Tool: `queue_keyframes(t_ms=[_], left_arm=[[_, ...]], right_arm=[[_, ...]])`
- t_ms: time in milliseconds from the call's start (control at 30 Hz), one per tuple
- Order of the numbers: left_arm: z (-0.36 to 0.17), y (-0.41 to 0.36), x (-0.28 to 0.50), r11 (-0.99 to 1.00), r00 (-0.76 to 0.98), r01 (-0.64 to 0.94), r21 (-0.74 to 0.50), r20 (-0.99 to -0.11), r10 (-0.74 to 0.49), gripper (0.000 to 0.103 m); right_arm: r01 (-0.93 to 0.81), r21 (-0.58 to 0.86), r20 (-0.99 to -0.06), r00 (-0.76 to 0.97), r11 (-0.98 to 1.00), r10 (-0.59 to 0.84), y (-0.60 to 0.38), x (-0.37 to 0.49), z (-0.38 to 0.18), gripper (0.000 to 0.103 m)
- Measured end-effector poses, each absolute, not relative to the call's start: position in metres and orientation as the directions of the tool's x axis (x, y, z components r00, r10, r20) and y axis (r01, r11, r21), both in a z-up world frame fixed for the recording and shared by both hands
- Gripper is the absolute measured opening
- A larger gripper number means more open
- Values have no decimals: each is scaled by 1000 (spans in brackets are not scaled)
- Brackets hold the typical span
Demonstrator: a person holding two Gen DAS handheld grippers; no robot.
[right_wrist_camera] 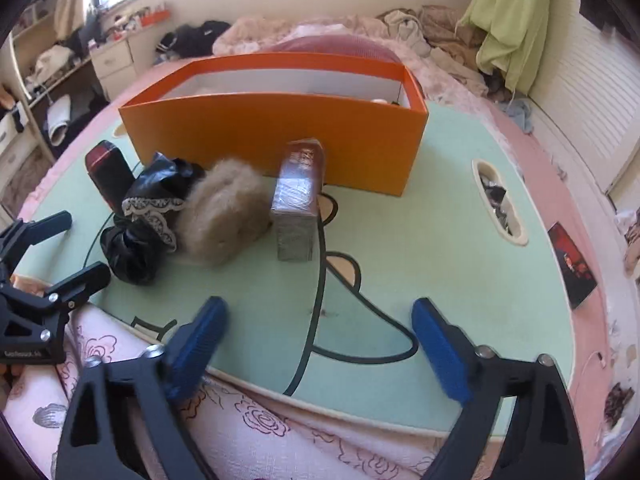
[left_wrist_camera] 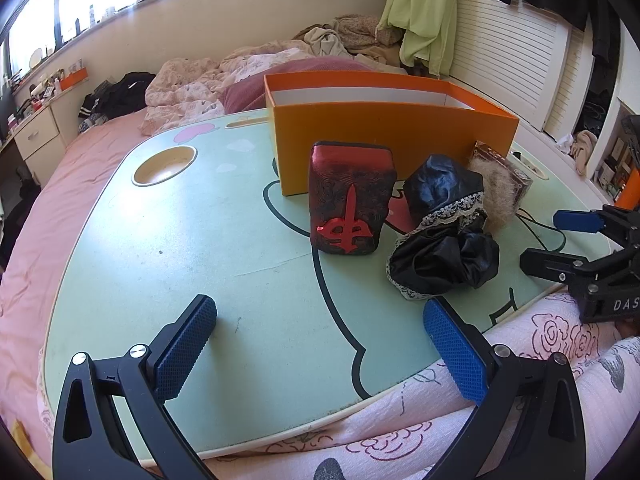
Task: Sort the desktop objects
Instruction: 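Set the brown card box on the table beside the pompom with the right tool, then grasp the blue tin with white text in the box with the left tool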
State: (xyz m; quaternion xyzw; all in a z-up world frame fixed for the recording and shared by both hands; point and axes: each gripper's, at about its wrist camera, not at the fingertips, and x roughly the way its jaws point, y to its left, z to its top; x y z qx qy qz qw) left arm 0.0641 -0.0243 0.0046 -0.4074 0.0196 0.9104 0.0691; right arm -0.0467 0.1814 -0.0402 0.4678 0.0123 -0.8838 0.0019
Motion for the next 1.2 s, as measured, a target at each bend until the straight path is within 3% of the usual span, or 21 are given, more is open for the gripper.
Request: queue_keyframes(t_ms=[300, 467, 533, 667, 867, 1033, 1200], left_arm=[[5, -25, 64, -990, -659, -137, -17, -745, 104, 103], [24, -29, 69, -996, -680, -79, 41, -733, 24, 103], [52, -31, 76, -995, -726, -98, 13, -685, 63, 103], [108, -24, 62, -965, -734, -235, -117, -630, 255, 103], [124, 15, -46, -926, -534, -271, -262, -759, 371, 101], [80, 55, -122, -954, -345, -174, -245, -892, 292, 74], [44, 79, -157, -969, -263, -109, -220, -934, 242, 69]], right_arm=[[25, -17, -826, -564, -1000, 0, 184, -48, -42, 101], [24, -17, -826, -564, -1000, 1, 184, -47, -42, 101], [23, -17, -826, -564, -1000, 1, 184, -47, -42, 101], [24, -17, -826, -564, -1000, 0, 185, -47, -42, 102], [24, -16, -825, -565, -1000, 0, 185, -46, -41, 102], [25, -15, -823, -568, -1000, -2, 183, -43, -38, 102], [28, -15, -821, -571, -1000, -3, 182, -45, -37, 102]])
